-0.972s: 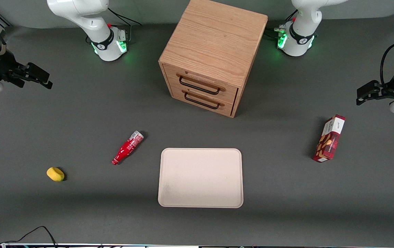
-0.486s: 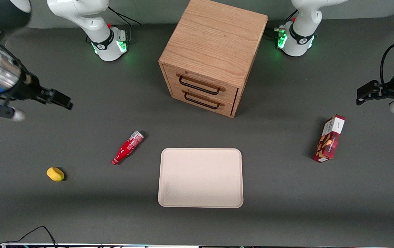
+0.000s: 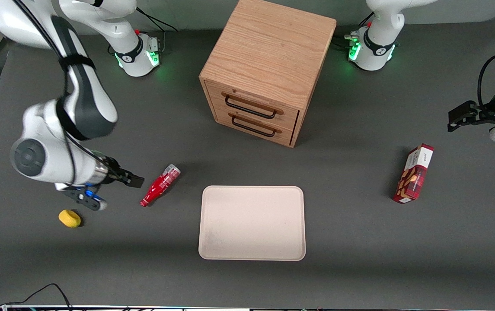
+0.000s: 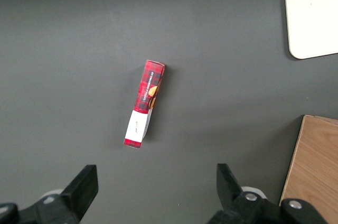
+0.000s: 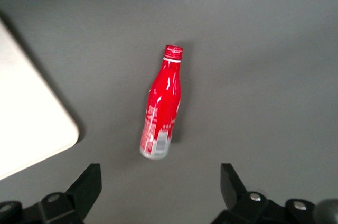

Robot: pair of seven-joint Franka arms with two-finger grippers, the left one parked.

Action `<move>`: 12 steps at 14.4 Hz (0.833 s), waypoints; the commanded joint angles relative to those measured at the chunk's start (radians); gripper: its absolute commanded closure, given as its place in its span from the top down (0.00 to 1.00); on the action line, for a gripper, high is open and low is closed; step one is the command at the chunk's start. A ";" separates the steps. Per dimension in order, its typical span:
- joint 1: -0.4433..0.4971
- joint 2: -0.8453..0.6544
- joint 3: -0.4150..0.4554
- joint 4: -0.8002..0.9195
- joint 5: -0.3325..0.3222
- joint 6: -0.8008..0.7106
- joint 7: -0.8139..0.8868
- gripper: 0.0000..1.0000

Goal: Place coke bottle on tray
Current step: 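Move the open right gripper down over the red Coca-Cola bottle's neck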

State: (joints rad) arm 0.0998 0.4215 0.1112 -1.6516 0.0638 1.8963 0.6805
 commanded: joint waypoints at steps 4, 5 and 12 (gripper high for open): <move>0.005 0.069 0.002 -0.166 0.007 0.281 0.048 1.00; 0.005 0.085 0.002 -0.181 0.005 0.323 0.080 1.00; 0.006 0.132 0.012 -0.241 0.004 0.457 0.129 1.00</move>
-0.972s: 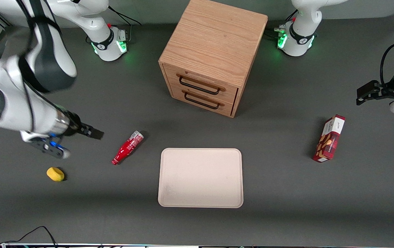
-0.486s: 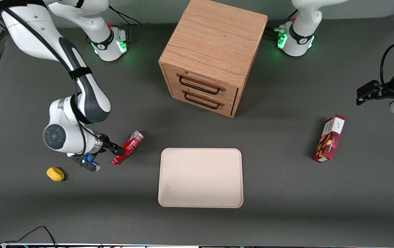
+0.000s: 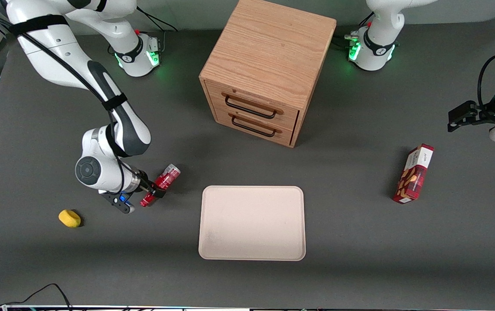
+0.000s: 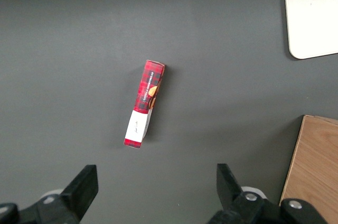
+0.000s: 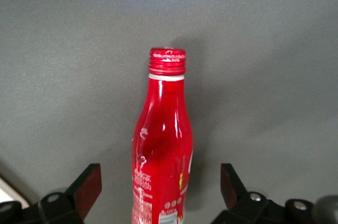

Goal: Place coke bottle on tray
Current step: 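Close the right gripper around the bottle's body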

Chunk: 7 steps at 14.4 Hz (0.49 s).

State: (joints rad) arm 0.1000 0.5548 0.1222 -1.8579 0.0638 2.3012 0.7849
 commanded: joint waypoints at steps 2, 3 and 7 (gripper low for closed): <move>0.006 0.008 0.002 -0.046 0.004 0.063 0.054 1.00; 0.007 0.007 0.004 -0.050 0.004 0.063 0.059 1.00; 0.006 0.014 0.004 -0.053 -0.007 0.067 0.059 0.71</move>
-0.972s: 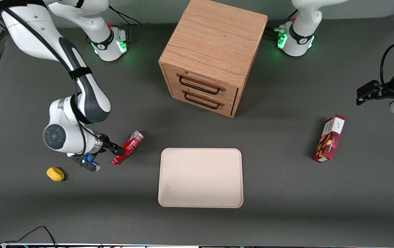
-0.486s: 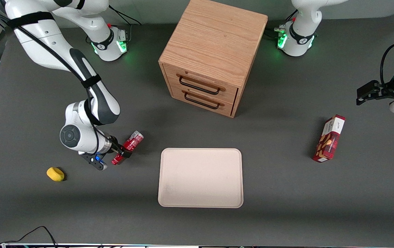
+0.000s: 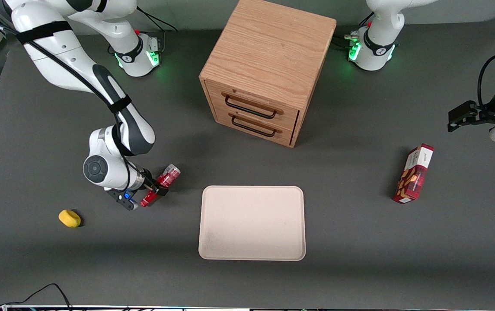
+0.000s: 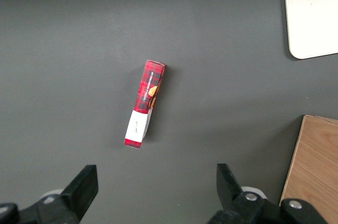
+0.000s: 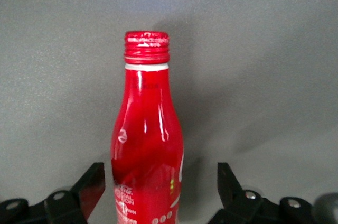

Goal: Place coke bottle on tray
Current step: 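Close the right gripper around the bottle's body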

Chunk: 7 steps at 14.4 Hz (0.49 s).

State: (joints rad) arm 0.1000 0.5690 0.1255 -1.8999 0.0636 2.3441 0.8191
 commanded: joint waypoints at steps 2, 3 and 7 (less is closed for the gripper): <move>0.006 0.011 0.000 -0.011 -0.010 0.041 0.025 0.28; 0.006 0.012 0.000 -0.010 -0.010 0.041 0.023 0.09; 0.006 -0.008 0.003 -0.004 -0.010 0.032 0.018 0.00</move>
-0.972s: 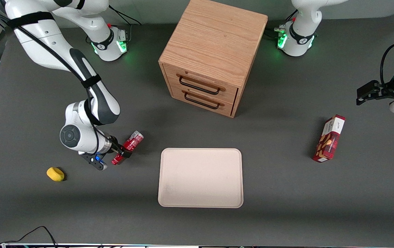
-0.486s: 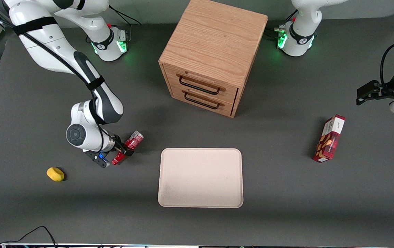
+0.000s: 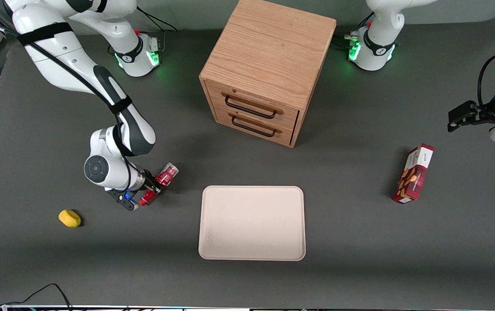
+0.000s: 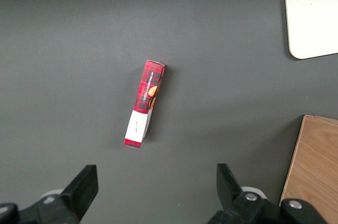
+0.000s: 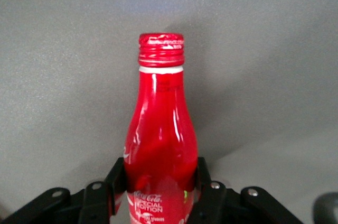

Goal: Place coke bottle on tray
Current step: 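Close the right gripper around the bottle's body, then lift the bottle off the table with the right gripper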

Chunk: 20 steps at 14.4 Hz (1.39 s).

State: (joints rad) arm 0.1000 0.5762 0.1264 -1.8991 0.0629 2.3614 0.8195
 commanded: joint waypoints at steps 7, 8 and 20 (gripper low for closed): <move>0.000 -0.180 -0.002 0.132 -0.011 -0.304 -0.103 0.00; 0.000 -0.205 -0.007 0.173 -0.011 -0.365 -0.146 0.00; 0.049 0.063 0.157 0.804 -0.020 -0.566 -0.307 0.00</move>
State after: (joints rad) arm 0.1226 0.5002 0.2641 -1.2397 0.0581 1.7729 0.5348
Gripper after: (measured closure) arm 0.445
